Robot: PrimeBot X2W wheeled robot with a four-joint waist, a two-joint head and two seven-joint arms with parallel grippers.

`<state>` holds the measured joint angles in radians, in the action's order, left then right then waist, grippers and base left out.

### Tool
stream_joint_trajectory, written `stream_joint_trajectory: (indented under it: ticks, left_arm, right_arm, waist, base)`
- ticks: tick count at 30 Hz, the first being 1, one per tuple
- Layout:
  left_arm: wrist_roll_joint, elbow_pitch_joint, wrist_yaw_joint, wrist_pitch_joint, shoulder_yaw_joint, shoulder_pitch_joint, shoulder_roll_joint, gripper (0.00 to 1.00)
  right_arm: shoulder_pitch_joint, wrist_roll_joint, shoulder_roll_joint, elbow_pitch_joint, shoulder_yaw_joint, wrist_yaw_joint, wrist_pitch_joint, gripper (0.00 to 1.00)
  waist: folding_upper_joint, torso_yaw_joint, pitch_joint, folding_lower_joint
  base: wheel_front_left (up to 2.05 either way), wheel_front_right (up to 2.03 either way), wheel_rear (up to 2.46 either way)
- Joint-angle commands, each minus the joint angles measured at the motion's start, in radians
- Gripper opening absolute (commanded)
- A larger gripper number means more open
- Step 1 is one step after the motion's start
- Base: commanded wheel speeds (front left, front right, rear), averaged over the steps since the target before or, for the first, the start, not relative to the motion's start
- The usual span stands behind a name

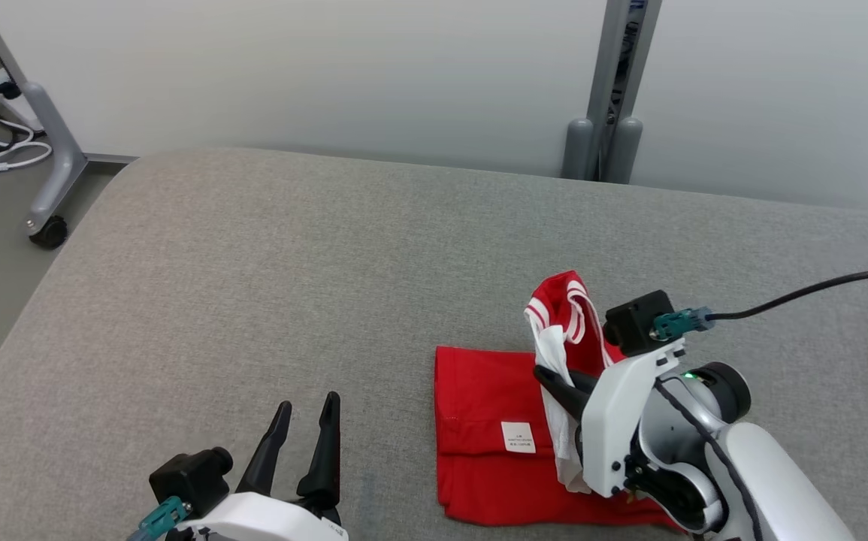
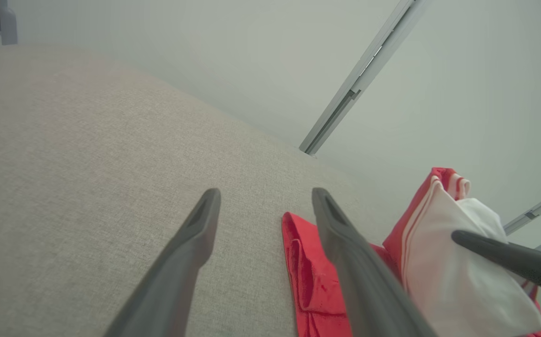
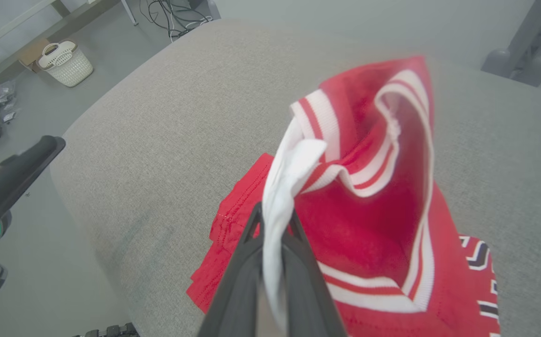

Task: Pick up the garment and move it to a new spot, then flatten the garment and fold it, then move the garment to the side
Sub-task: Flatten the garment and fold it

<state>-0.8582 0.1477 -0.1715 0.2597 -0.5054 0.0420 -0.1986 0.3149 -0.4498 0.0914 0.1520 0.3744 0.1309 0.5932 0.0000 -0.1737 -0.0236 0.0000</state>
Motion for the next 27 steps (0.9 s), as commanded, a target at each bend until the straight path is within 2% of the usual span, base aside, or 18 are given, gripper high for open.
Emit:
stream_joint_trajectory:
  ticks: [1, 10, 18, 19, 20, 21, 22, 23, 27]
  left_arm:
    - [0.007, 0.007, 0.007, 0.004, 0.000, 0.016, 0.002, 1.00]
    - [0.022, 0.047, 0.036, 0.005, -0.021, 0.039, 0.036, 1.00]
    - [0.029, 0.064, 0.047, 0.006, -0.025, 0.047, 0.041, 1.00]
    - [0.030, 0.066, 0.047, 0.006, -0.025, 0.048, 0.040, 1.00]
    - [0.031, 0.067, 0.046, 0.006, -0.026, 0.048, 0.039, 1.00]
    - [0.032, 0.068, 0.046, 0.006, -0.027, 0.049, 0.037, 1.00]
    - [0.032, 0.069, 0.047, 0.005, -0.027, 0.049, 0.036, 1.00]
    - [0.032, 0.069, 0.047, 0.005, -0.027, 0.049, 0.034, 1.00]
    - [0.034, 0.068, 0.039, 0.000, -0.028, 0.043, 0.028, 1.00]
  right_arm:
    - [0.021, 0.010, -0.007, 0.035, 0.010, 0.000, -0.014, 0.00]
    - [0.103, 0.045, -0.038, 0.287, 0.057, 0.000, -0.075, 0.00]
    - [0.165, -0.032, -0.038, 0.440, 0.154, 0.000, -0.136, 0.00]
    - [0.173, -0.039, -0.038, 0.458, 0.161, 0.000, -0.147, 0.05]
    - [0.181, -0.045, -0.038, 0.473, 0.168, 0.000, -0.157, 0.27]
    - [0.187, -0.058, -0.038, 0.484, 0.174, 0.000, -0.171, 0.45]
    - [0.193, -0.074, -0.038, 0.492, 0.180, 0.000, -0.184, 0.94]
    - [0.198, -0.096, -0.038, 0.496, 0.187, 0.000, -0.197, 1.00]
    - [0.233, -0.180, -0.038, 0.499, 0.210, 0.000, -0.237, 1.00]
  waist:
    - [0.0000, -0.019, 0.003, 0.0000]
    - [0.0000, -0.085, 0.015, 0.0000]
    - [0.0000, -0.106, 0.013, 0.0000]
    - [0.0000, -0.106, 0.012, 0.0000]
    - [0.0000, -0.105, 0.011, 0.0000]
    - [0.0000, -0.104, 0.010, 0.0000]
    - [0.0000, -0.103, 0.010, 0.0000]
    - [0.0000, -0.102, 0.010, 0.0000]
    - [0.0000, -0.087, 0.014, 0.0000]
  base:
    - [0.00, 0.00, 0.00]
    - [0.00, 0.00, 0.00]
    - [0.00, 0.00, 0.00]
    - [0.00, 0.00, 0.00]
    - [0.00, 0.00, 0.00]
    - [0.00, 0.00, 0.00]
    - [0.00, 0.00, 0.00]
    - [0.00, 0.00, 0.00]
    - [0.00, 0.00, 0.00]
